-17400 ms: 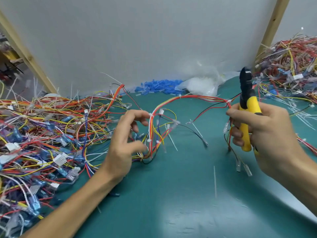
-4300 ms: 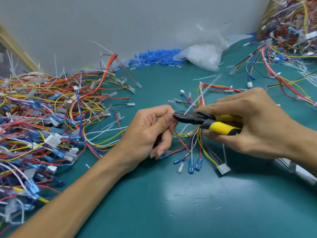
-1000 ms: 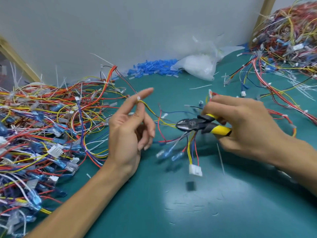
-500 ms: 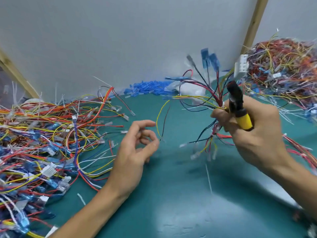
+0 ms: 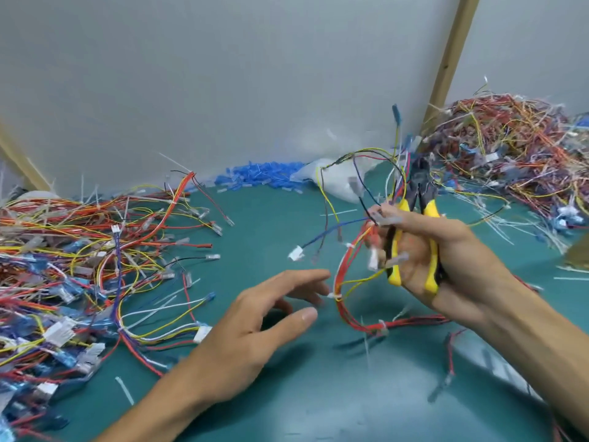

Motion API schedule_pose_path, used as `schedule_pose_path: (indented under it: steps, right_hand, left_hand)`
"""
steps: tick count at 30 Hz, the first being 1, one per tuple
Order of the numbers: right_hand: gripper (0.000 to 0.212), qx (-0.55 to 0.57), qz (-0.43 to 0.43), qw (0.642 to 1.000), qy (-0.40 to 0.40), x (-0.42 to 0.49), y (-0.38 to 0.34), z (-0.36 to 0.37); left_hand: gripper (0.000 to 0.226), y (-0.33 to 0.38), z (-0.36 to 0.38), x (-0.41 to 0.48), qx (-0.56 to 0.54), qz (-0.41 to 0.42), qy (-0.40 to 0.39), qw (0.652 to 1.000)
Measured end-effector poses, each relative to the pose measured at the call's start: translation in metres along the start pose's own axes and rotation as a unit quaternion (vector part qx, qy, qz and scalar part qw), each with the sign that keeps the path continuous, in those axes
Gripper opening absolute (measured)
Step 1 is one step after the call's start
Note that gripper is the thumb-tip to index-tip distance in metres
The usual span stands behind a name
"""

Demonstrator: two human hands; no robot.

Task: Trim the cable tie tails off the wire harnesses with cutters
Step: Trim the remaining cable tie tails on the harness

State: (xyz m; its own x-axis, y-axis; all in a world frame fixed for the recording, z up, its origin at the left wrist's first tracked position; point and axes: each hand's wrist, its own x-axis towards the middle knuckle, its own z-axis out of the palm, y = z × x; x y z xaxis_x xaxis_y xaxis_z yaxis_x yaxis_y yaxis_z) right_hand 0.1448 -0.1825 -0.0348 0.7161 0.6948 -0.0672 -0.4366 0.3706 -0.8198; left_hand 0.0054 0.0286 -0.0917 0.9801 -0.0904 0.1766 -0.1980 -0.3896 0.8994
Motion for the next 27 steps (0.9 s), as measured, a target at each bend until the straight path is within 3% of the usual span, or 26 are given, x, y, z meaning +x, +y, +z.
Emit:
schedule_pose_path:
  steps: [2,5,12,17,23,27]
  right_hand:
    - [0.008,-0.013,-0.006,1.0,-0.027,-0.001,0.001,0.001]
    - [0.016,-0.036,-0.017,0.997,-0.062,-0.002,0.004,-0.001]
    - [0.037,-0.044,-0.016,0.992,-0.117,-0.004,0.003,-0.004]
    - [0.041,-0.088,-0.042,0.989,-0.112,-0.003,0.004,-0.008]
    - [0.029,-0.123,-0.061,0.987,-0.088,-0.004,0.003,-0.008]
    - [0.037,-0.152,-0.081,0.981,-0.085,-0.004,0.0,-0.011]
  left_hand:
    - [0.039,0.001,0.0,-0.001,-0.017,0.002,-0.053,0.998]
    - [0.037,0.003,-0.002,-0.001,-0.09,-0.014,-0.103,0.991]
    - [0.007,0.0,-0.009,0.004,-0.185,-0.001,-0.039,0.982]
    - [0.014,-0.005,-0.011,0.006,-0.272,-0.054,0.041,0.96]
    - [0.021,-0.008,-0.008,0.007,-0.264,-0.061,0.066,0.96]
    - [0.02,-0.008,-0.008,0.008,-0.242,-0.062,0.073,0.965]
